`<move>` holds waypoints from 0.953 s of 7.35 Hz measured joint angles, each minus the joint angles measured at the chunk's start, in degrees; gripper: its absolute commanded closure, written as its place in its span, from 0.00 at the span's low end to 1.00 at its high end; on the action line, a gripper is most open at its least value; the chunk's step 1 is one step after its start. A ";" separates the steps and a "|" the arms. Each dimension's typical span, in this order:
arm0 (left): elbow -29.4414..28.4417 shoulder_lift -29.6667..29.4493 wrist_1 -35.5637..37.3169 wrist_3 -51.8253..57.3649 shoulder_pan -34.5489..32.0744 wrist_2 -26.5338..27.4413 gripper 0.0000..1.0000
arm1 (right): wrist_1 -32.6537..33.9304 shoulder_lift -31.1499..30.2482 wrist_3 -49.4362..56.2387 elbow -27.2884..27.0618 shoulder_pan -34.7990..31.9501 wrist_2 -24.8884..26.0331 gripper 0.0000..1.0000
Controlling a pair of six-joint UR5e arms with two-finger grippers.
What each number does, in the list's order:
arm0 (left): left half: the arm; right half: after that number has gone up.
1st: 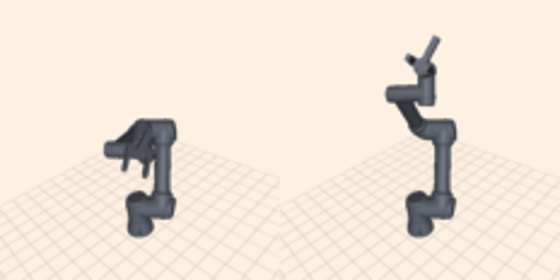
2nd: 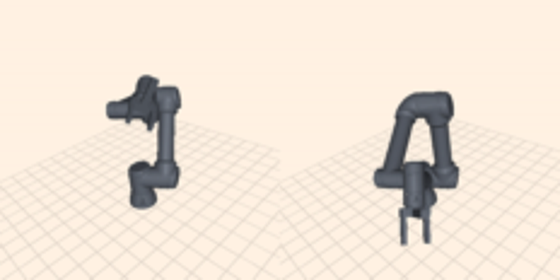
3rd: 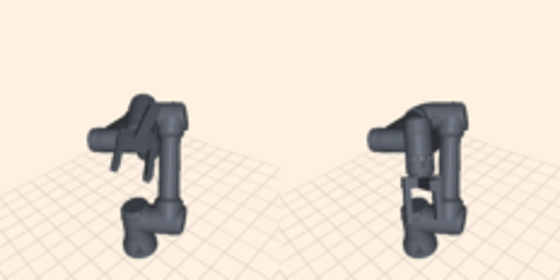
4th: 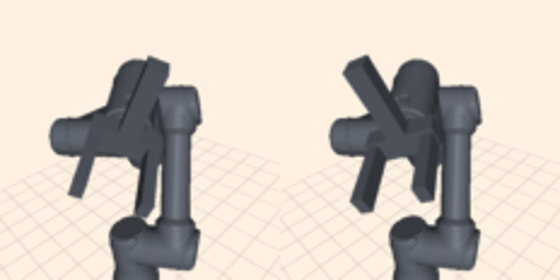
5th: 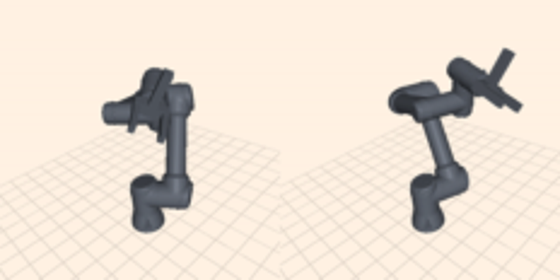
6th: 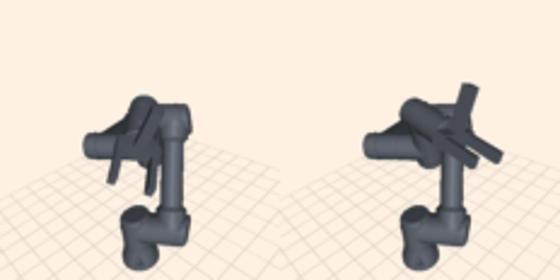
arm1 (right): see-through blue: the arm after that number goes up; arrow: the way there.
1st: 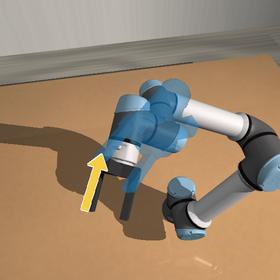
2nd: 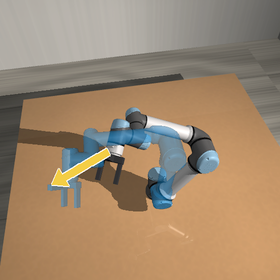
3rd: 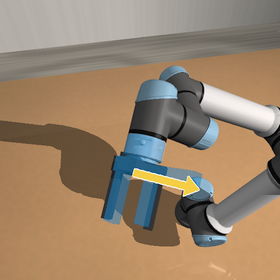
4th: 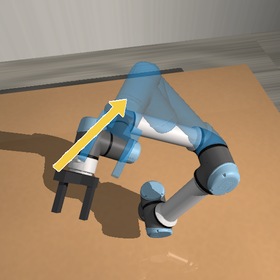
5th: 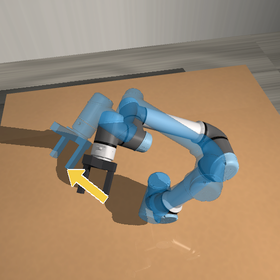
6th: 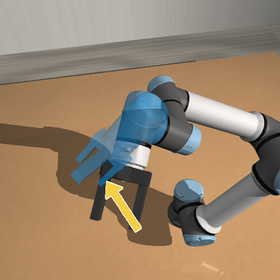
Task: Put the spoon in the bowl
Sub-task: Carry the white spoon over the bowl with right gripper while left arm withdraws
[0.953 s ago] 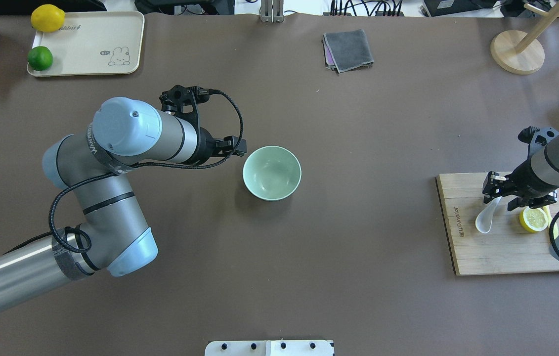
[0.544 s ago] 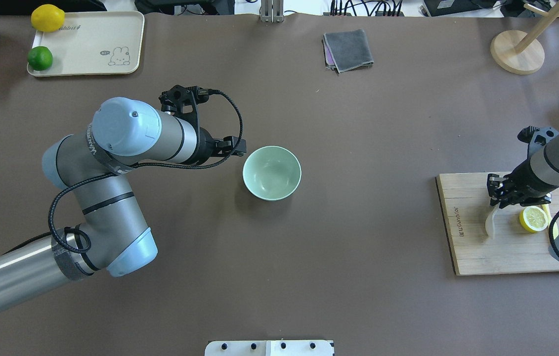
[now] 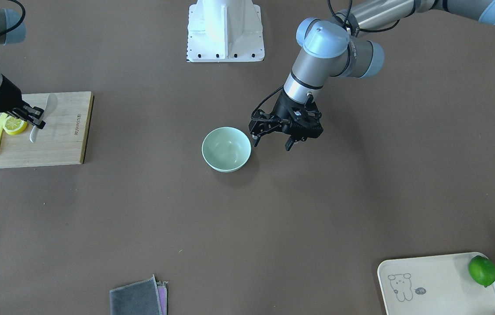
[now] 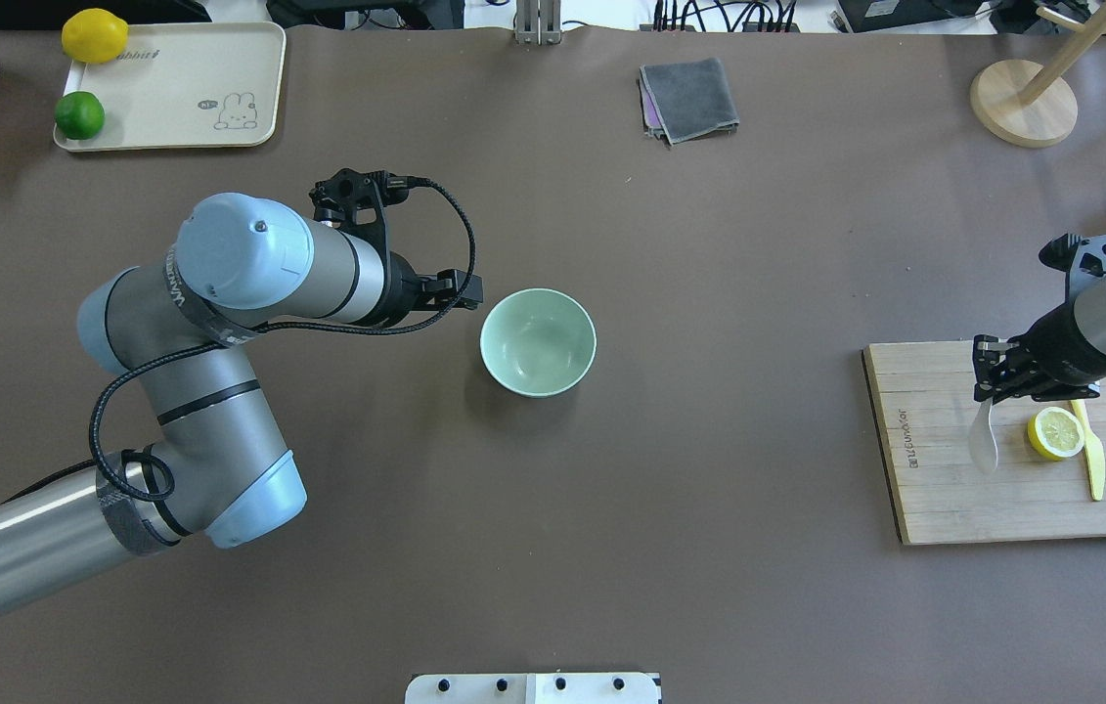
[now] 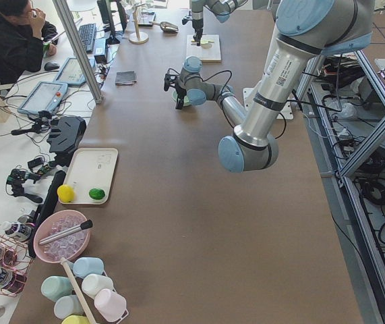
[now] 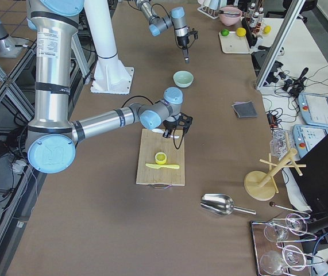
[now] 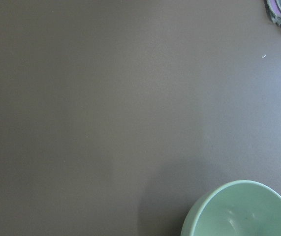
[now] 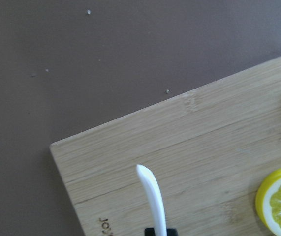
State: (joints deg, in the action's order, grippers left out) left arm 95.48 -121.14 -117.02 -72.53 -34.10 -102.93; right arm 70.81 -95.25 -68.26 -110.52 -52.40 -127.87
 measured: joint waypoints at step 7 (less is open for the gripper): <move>6.43 18.67 -2.94 22.62 -15.33 -3.07 0.02 | 12.78 21.55 -0.02 -3.85 2.49 3.42 1.00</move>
State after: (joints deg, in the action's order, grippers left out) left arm 101.92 -102.47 -119.96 -49.91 -49.43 -106.00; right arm 83.59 -73.70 -68.29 -114.37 -49.92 -124.45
